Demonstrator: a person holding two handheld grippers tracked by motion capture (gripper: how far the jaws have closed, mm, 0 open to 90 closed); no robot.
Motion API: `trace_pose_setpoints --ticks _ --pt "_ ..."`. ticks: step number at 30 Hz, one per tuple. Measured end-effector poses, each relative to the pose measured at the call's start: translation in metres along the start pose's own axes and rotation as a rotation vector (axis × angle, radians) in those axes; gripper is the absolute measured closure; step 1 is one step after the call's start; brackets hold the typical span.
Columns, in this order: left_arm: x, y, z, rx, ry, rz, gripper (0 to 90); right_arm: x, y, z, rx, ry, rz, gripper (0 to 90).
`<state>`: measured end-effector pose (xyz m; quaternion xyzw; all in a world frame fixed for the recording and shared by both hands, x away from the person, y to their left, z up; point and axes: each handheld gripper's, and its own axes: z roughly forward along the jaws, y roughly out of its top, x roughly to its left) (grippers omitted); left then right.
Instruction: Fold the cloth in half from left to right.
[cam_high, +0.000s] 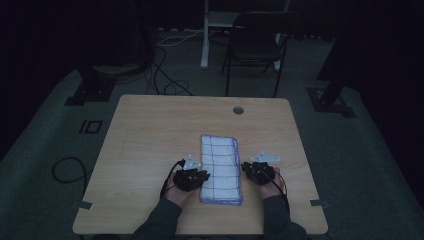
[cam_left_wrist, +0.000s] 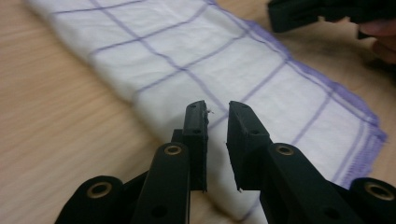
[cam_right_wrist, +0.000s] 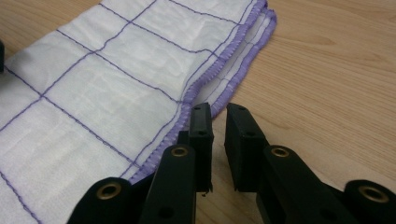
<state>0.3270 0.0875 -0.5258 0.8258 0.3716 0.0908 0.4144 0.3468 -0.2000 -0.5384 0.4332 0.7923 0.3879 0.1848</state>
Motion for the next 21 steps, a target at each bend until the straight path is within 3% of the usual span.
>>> trace_pose_setpoints --ticks 8,21 --pt "0.019 0.004 -0.01 -0.027 0.054 -0.016 77.4 0.0 0.0 0.0 -0.003 -0.004 0.004 77.1" --pt "0.039 0.01 -0.013 -0.064 0.065 -0.047 74.0 0.0 0.0 0.0 -0.007 -0.014 0.009 69.0"
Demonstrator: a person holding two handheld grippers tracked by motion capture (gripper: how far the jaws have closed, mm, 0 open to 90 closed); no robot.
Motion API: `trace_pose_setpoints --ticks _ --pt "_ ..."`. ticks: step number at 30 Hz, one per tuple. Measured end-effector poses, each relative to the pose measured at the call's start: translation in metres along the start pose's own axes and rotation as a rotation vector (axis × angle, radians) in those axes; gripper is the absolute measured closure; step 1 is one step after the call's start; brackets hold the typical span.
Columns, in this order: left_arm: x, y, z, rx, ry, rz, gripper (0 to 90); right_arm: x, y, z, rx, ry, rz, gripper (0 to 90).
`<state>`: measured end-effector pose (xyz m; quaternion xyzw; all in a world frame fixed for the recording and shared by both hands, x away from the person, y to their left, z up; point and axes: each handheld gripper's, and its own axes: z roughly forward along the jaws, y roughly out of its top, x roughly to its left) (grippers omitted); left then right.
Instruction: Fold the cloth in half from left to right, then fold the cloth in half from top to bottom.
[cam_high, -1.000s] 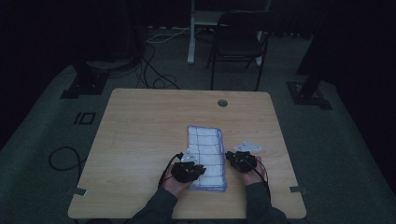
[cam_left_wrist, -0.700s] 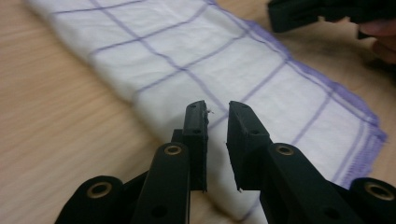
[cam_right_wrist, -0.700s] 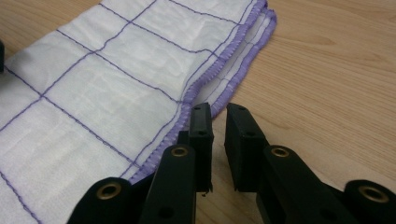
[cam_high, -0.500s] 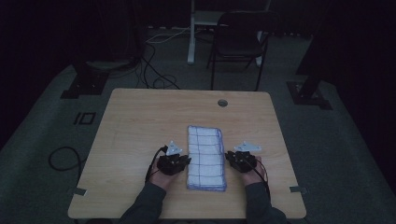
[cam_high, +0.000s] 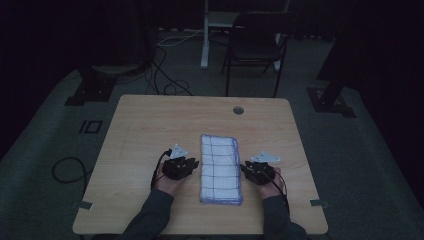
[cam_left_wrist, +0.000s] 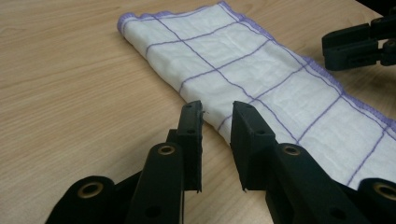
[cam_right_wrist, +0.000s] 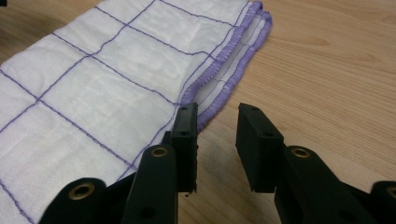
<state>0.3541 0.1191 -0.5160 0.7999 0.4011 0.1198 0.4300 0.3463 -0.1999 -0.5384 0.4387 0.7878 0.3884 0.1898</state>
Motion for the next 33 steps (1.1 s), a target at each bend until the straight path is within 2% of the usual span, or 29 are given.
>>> trace_pose_setpoints --ticks 9,17,33 --pt "0.01 0.011 0.004 -0.013 0.015 -0.009 66.1 -0.001 0.0 -0.001 -0.009 0.006 0.013 64.1" --pt "0.016 0.017 0.011 -0.007 0.034 -0.01 64.3 -0.001 0.001 -0.002 -0.013 0.013 0.012 63.5" --pt "0.023 0.032 0.028 -0.028 0.064 -0.031 63.0 -0.004 0.026 0.004 -0.063 0.009 0.004 64.3"
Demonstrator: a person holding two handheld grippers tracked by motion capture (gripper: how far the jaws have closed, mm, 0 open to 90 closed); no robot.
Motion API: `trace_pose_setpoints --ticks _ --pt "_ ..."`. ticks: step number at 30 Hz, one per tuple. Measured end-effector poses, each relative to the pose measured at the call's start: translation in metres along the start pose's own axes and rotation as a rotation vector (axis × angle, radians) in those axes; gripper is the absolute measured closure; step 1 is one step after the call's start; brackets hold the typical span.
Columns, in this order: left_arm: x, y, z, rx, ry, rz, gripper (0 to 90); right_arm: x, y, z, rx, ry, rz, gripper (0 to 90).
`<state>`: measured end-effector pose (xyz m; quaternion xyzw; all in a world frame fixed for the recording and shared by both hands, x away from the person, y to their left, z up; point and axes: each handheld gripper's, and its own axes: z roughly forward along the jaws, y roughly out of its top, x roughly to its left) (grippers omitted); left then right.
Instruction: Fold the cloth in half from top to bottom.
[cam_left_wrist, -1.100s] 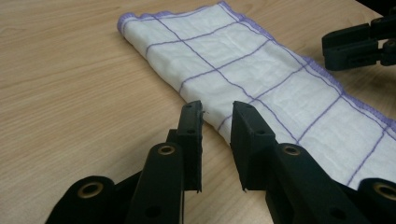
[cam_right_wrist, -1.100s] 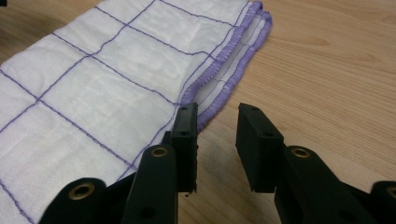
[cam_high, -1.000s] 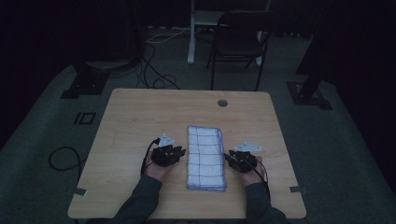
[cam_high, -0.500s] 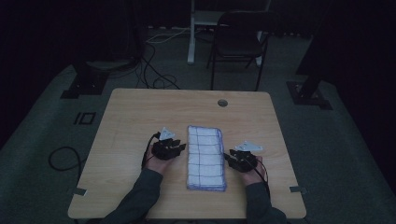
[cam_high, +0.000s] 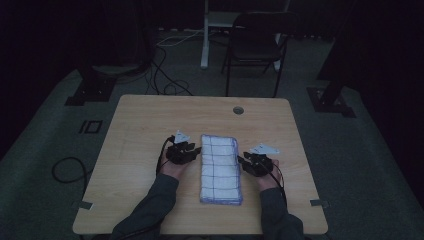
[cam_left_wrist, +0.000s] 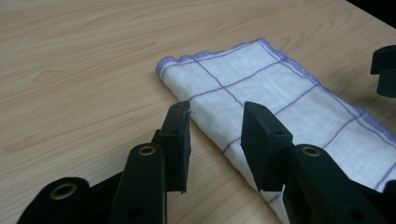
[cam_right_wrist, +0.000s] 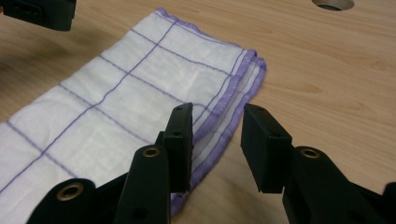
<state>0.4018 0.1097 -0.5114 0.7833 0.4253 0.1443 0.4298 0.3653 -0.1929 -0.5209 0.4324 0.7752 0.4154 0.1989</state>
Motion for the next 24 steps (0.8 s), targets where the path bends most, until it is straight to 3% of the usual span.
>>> trace_pose_setpoints --ticks 5,24 --pt "0.003 0.003 0.007 -0.011 0.005 -0.022 61.7 0.0 0.006 0.006 -0.002 -0.003 -0.002 64.2" --pt "0.008 0.009 0.033 0.009 0.025 -0.029 61.0 -0.012 0.024 0.043 0.015 -0.018 0.039 63.9"
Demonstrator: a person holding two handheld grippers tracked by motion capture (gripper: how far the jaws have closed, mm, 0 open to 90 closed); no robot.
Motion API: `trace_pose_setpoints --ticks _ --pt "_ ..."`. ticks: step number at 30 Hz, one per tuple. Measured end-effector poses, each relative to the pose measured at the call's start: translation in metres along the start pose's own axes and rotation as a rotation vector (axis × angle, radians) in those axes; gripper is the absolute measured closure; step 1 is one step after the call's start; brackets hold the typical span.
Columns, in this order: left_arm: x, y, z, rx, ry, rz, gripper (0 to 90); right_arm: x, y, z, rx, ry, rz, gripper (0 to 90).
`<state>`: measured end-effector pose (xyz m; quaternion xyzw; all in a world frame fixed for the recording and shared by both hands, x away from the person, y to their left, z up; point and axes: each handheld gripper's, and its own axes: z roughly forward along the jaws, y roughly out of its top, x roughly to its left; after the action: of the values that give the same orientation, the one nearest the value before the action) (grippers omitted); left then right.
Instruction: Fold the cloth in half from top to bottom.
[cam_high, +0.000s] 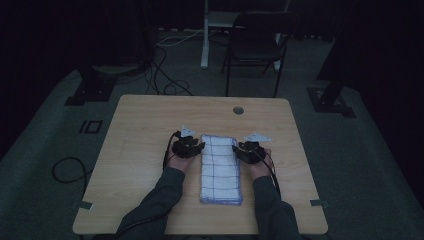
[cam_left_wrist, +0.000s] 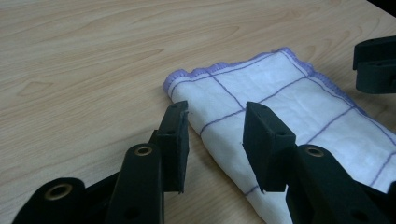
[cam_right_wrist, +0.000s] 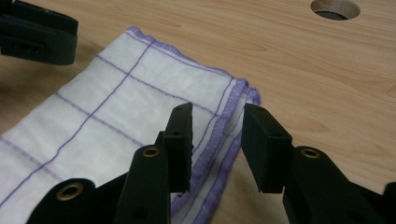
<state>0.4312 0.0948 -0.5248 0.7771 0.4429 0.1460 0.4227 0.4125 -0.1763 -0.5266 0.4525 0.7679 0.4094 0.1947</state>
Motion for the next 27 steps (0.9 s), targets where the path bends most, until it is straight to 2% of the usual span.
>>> trace_pose_setpoints --ticks 5,13,17,24,27 --pt "0.002 0.0 0.007 0.021 0.011 0.004 60.4 -0.003 0.003 0.011 -0.011 -0.016 0.026 60.6" --pt "0.007 0.006 0.018 0.028 0.042 -0.012 59.1 -0.01 0.009 0.035 0.024 -0.034 0.066 58.4" --pt "0.006 0.008 0.022 0.043 0.054 0.001 58.9 -0.012 0.012 0.041 0.032 -0.035 0.091 56.1" --pt "0.008 0.01 0.031 0.074 0.072 0.007 57.2 -0.016 0.017 0.052 0.067 -0.044 0.101 54.5" --pt "0.008 0.011 0.035 0.083 0.072 -0.002 57.0 -0.014 0.018 0.053 0.076 -0.05 0.084 55.4"
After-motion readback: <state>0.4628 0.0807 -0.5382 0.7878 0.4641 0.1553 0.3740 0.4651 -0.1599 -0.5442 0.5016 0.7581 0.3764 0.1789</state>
